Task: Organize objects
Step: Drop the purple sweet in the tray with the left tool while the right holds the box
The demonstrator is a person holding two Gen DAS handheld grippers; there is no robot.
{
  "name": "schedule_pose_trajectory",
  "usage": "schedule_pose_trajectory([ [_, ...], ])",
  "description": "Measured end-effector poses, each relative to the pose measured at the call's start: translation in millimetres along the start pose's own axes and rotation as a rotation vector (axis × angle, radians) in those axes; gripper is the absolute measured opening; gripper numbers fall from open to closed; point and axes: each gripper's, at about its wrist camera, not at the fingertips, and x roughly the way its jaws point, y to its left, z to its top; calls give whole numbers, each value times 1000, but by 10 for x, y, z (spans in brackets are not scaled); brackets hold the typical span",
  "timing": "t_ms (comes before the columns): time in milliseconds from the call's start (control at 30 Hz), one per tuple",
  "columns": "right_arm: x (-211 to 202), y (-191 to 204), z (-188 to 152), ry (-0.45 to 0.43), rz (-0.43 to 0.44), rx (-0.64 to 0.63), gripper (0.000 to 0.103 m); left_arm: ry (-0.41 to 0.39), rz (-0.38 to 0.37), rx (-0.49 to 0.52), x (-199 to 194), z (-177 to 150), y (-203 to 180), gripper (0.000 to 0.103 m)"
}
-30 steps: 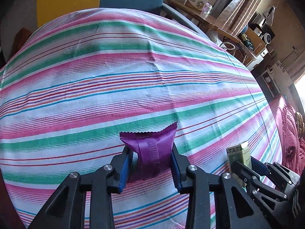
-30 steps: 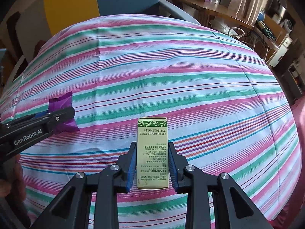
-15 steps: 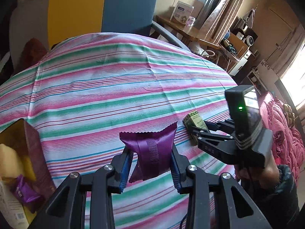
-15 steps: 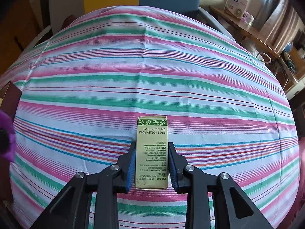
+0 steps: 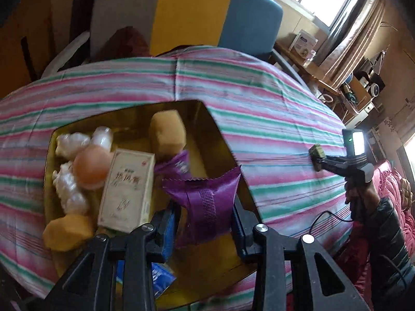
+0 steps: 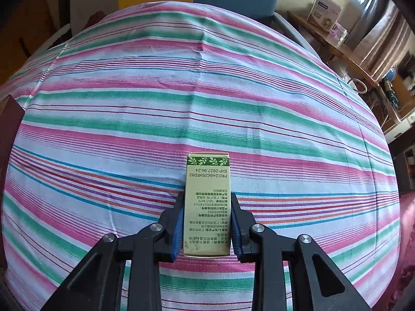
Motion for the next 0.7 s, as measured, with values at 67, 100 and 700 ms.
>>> schedule_pose_trajectory([
  [67, 4, 10, 1, -1, -6, -4, 30, 28, 7, -11, 73, -110, 74, 36],
  [100, 4, 14, -3, -1, -9, -5, 30, 39, 9, -12, 115, -144, 87, 36],
  [700, -8, 15, -15, -2, -17, -7, 31, 157, 105, 48, 773, -138, -12, 38],
])
